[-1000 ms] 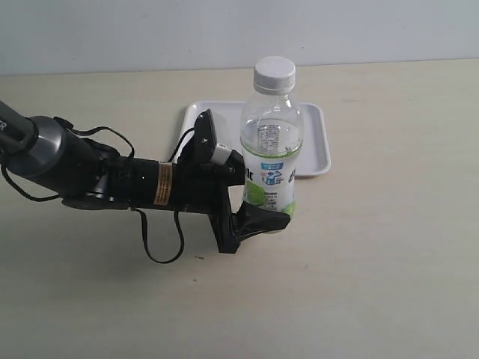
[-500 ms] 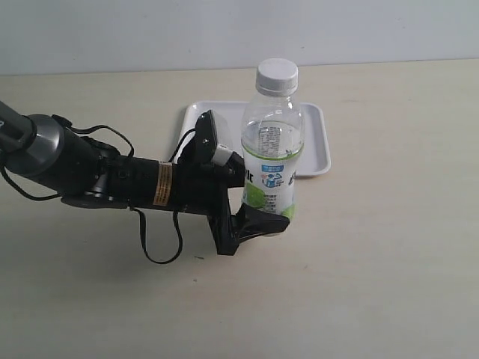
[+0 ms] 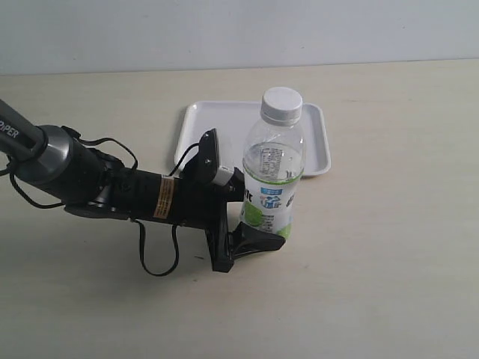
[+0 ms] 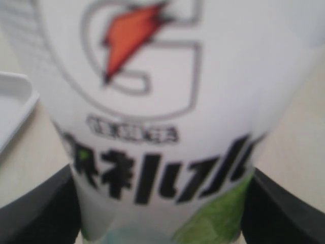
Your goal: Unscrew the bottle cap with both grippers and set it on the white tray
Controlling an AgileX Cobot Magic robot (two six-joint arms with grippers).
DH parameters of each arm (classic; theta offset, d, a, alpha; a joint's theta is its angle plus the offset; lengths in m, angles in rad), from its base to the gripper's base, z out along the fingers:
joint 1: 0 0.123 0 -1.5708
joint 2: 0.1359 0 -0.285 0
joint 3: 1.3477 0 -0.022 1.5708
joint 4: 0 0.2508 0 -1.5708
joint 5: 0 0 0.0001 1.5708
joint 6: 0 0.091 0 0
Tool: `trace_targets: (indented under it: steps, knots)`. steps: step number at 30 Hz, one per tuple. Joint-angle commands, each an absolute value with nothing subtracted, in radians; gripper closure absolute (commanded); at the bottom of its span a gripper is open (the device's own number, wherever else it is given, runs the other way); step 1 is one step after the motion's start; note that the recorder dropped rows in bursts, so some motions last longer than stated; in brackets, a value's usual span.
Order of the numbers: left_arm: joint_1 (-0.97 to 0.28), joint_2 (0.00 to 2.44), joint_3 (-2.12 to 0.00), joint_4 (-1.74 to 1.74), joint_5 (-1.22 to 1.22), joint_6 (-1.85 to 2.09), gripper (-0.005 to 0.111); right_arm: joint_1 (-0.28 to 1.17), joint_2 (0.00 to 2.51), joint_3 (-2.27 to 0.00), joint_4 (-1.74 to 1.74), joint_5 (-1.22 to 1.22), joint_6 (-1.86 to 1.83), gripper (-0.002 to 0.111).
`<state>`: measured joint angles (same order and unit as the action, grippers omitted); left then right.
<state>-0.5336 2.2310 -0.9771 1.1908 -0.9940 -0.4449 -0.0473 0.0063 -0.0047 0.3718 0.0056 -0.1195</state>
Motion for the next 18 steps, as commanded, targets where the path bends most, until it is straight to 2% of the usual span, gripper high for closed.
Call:
trace_targets:
  steps: [1,3,7,11,14,16,18]
  knots:
    - [-0.537,2.211,-0.977,1.169,-1.041,-0.445,0.107,-0.053,0.000,0.000,0.416,-0.153,-0.075,0.108]
    - [-0.537,2.207,-0.977,1.169,-1.037,-0.453,0.107,-0.053,0.000,0.000,0.437,-0.188,0.000,0.108]
    - [-0.537,2.207,-0.977,1.165,-1.035,-0.449,0.107,-0.051,0.100,-0.081,0.405,-0.044,0.000,0.108]
    - [-0.537,2.207,-0.977,1.167,-1.033,-0.449,0.107,-0.040,0.343,-0.278,0.404,0.071,-0.055,0.108]
    - [-0.537,2.207,-0.977,1.167,-1.033,-0.449,0.107,-0.040,0.538,-0.477,0.404,0.266,-0.218,0.108]
    - [-0.537,2.207,-0.977,1.167,-1.033,-0.453,0.107,-0.040,0.668,-0.613,0.414,0.423,-0.334,0.101]
    - [-0.537,2.207,-0.977,1.167,-1.033,-0.453,0.107,-0.040,0.818,-0.769,0.427,0.615,-0.422,0.088]
